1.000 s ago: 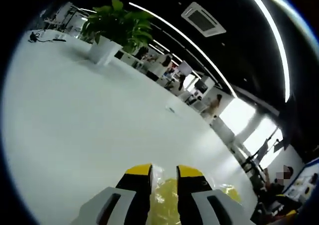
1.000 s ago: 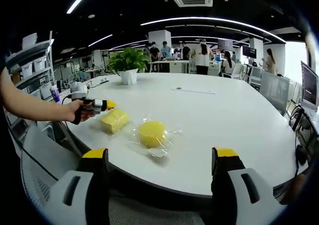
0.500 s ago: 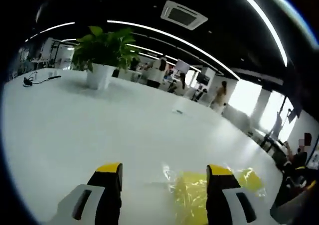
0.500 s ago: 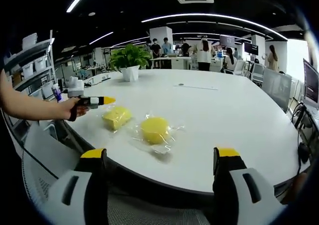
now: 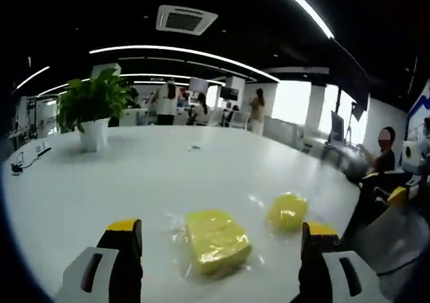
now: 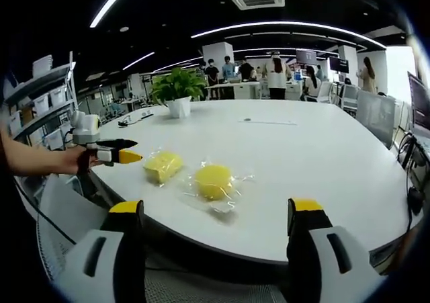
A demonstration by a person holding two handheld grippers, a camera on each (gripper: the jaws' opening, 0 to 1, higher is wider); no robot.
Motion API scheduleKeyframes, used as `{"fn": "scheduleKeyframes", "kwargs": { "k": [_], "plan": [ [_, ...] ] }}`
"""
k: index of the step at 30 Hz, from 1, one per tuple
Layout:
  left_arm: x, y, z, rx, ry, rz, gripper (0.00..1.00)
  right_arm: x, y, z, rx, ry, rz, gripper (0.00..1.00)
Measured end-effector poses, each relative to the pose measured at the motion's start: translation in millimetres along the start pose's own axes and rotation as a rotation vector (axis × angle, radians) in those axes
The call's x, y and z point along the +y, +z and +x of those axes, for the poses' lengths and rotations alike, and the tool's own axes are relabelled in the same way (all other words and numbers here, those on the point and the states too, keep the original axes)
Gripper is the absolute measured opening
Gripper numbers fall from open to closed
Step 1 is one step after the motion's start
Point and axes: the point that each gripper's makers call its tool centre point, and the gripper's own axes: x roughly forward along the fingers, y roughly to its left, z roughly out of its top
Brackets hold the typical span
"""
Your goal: Compare the silicone blocks by pressing each to a similar depth, holding the contact briefly, and releasing to observe deformation and rebound differences across the visible hardness samples.
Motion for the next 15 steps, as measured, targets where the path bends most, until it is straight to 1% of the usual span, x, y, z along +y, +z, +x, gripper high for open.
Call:
{"fn": "scheduleKeyframes", "kwargs": {
  "k": [2,3,5,6,7,9,10,11,13,15],
  "plan": [
    [-5.0,1.3,-6.4,-0.001,-0.02,-0.007,1.0,0.6,0.0,0.3,0.0,0.003,-0.003,0.81],
    [-7.5,1.6,-9.2,0.0,-0.028,-0.001,1.0,1.0,-0.1,0.3,0.0,0.004,-0.007,0.81],
    [-12.6,2.4,-18.2,0.002,-0.032,0.036,1.0,1.8,-1.5,0.2,0.006,0.002,-0.026,0.81],
    [-15.8,2.6,-21.8,0.001,-0.036,0.037,1.0,2.1,-1.7,0.1,0.005,0.001,-0.033,0.81],
    [-18.1,2.7,-24.9,0.0,-0.041,0.037,1.0,1.9,-1.6,0.0,0.003,0.0,-0.043,0.81],
    [-24.7,2.0,-32.9,-0.013,-0.047,0.011,1.0,1.7,-1.5,-0.4,0.002,-0.001,-0.048,0.81],
    [-29.0,-1.1,-36.7,-0.01,-0.058,0.003,1.0,1.4,-1.4,-0.7,0.0,-0.001,-0.049,0.81],
    [-29.9,-1.9,-37.8,-0.008,-0.06,0.005,1.0,1.3,-1.4,-0.8,-0.001,-0.001,-0.049,0.81],
    [-29.7,-4.5,-43.3,0.005,-0.05,0.038,1.0,0.9,-0.5,-1.5,-0.012,-0.008,-0.05,0.79],
    [-33.4,-4.7,-49.8,-0.002,-0.054,0.042,1.0,0.6,0.0,-1.6,-0.016,-0.017,-0.073,0.78]
  ]
}}
